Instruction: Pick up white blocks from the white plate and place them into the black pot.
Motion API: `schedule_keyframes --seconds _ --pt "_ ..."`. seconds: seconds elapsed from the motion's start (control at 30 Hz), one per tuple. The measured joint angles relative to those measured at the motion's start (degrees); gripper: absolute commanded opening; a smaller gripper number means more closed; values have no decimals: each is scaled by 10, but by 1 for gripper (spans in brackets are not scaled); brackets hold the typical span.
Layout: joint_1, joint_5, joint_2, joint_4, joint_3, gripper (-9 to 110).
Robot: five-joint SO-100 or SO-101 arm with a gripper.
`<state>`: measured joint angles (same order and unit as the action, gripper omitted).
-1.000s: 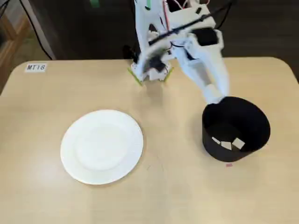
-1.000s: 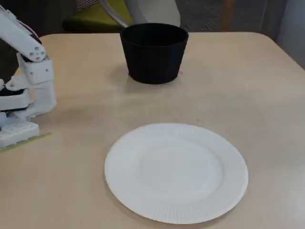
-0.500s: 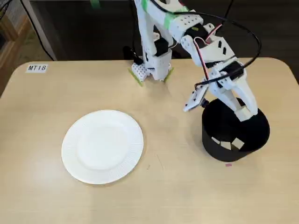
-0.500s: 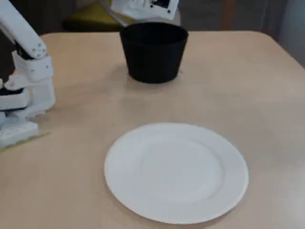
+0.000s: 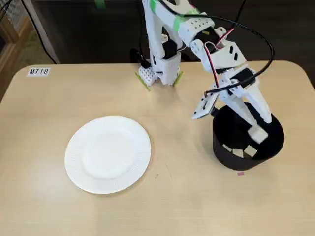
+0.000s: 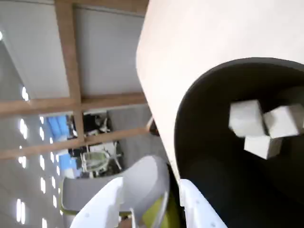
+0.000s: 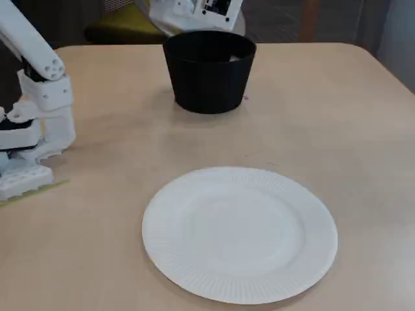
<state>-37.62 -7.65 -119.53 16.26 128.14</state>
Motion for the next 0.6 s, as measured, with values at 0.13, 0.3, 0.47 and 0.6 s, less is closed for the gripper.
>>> schedule_keyframes --seconds 0.13,0.3,0.47,0.6 --pt "-1 -1 -24 11 2 -2" --pt "34 0 -62 119 -31 -2" --pt "150 -1 -93 368 -204 -2" --pt "308 4 -151 590 -347 -2"
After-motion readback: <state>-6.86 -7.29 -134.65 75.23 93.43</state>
